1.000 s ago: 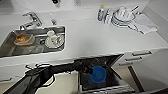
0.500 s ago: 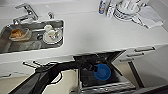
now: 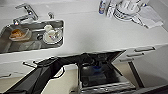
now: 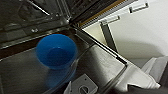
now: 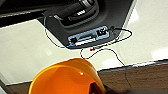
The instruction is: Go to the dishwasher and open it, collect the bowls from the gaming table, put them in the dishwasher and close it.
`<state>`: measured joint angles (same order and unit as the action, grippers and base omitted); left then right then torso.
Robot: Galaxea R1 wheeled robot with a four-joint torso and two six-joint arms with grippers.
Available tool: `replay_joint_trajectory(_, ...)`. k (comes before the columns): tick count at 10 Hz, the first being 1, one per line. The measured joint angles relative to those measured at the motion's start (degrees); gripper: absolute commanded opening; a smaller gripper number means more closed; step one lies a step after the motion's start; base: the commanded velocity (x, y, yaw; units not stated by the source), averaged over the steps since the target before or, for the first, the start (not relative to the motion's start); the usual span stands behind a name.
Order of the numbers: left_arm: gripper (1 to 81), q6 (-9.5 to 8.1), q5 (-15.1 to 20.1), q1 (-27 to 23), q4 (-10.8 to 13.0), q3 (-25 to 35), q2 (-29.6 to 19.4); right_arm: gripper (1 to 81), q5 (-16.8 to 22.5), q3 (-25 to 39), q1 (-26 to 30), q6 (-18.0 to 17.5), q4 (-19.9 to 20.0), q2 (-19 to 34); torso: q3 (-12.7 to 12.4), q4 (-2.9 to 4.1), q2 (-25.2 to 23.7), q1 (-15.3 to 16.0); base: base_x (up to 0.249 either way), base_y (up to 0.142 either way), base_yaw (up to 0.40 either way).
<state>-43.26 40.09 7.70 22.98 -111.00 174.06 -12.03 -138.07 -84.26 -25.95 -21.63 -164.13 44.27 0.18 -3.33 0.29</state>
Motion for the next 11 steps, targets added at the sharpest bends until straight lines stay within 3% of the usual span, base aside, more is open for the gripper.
replay_joint_trajectory(3,81.1,0.05,0.43,0.50,-0.30,4.00,-2.89,1.0,-0.06,0.91,0.48,-0.30,0.07,1.38,0.00,0.00,0.00,0.00,0.000,0.000,0.000)
replay_joint_trajectory(5,81.1,0.21,0.48,2.13,-0.30,12.87,-6.86,1.0,-0.43,4.44,1.55,-0.43,0.24,4.18,0.00,0.00,0.00,0.00,0.000,0.000,0.000)
replay_joint_trajectory(8,81.1,0.90,0.37,4.75,0.17,28.31,-19.46,1.0,-0.63,14.48,2.71,-0.48,0.22,11.26,0.00,0.00,0.00,0.00,0.000,0.000,0.000)
replay_joint_trajectory(11,81.1,1.04,0.91,17.20,4.44,35.65,-32.63,1.0,-0.52,22.64,4.94,-0.94,0.44,19.70,0.00,0.00,0.00,0.00,0.000,0.000,0.000)
